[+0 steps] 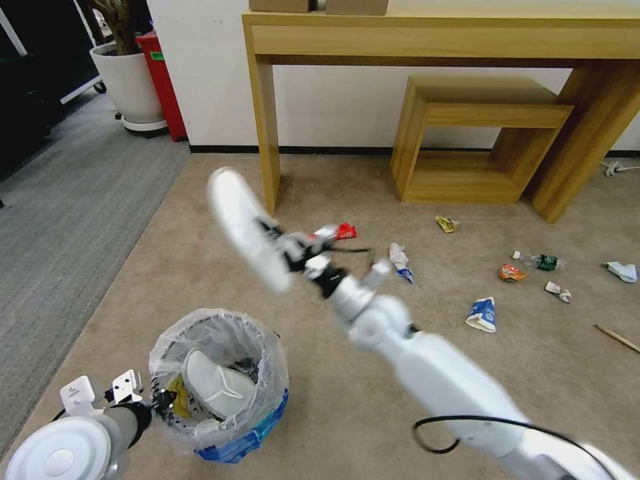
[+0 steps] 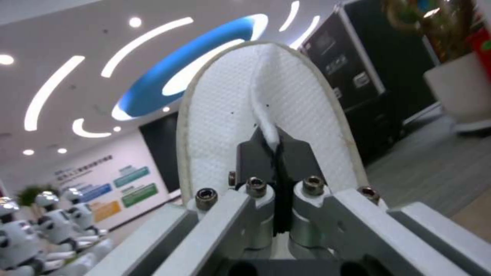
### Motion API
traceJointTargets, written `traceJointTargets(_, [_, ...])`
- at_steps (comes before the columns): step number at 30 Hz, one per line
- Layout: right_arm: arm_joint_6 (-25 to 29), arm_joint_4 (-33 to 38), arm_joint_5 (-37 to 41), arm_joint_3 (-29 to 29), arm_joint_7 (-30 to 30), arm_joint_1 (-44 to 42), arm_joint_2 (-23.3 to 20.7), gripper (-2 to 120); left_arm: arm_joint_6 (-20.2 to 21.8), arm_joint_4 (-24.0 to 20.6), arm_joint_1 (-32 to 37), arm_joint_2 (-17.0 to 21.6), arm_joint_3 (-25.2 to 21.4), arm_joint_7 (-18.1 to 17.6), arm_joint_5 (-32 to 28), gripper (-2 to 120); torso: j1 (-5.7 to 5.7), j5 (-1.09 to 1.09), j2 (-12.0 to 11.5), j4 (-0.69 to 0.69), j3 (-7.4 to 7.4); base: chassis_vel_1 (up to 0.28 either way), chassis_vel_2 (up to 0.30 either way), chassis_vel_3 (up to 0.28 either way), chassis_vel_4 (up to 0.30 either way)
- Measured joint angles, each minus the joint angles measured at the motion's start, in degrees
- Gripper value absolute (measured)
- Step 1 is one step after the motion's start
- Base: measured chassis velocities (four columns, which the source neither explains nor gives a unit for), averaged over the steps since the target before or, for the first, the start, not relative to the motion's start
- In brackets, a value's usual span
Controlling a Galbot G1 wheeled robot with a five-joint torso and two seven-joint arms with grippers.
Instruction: Pick up the trash bin and place the garbage on the floor into it.
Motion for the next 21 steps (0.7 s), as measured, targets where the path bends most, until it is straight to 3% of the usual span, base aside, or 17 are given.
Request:
traceJointTargets(12, [0.76, -7.52, -2.04, -7.45, -1.81, 0.35, 4.65, 0, 0.12, 0.79, -0.13, -0.71, 0.12, -0.02, 0.64, 0, 0.0, 0.01, 0.0, -0.01, 0.0, 0.0, 0.0, 0.0, 0.0])
traceJointTargets(21, [1.09, -9.36, -3.15, -9.34, -2.2, 0.39, 5.55, 0, 0.19, 1.4, -0.51, -1.28, 0.55, -0.02, 1.11, 0, 0.0, 0.01, 0.0, -0.01, 0.0, 0.0, 0.0, 0.0, 0.0])
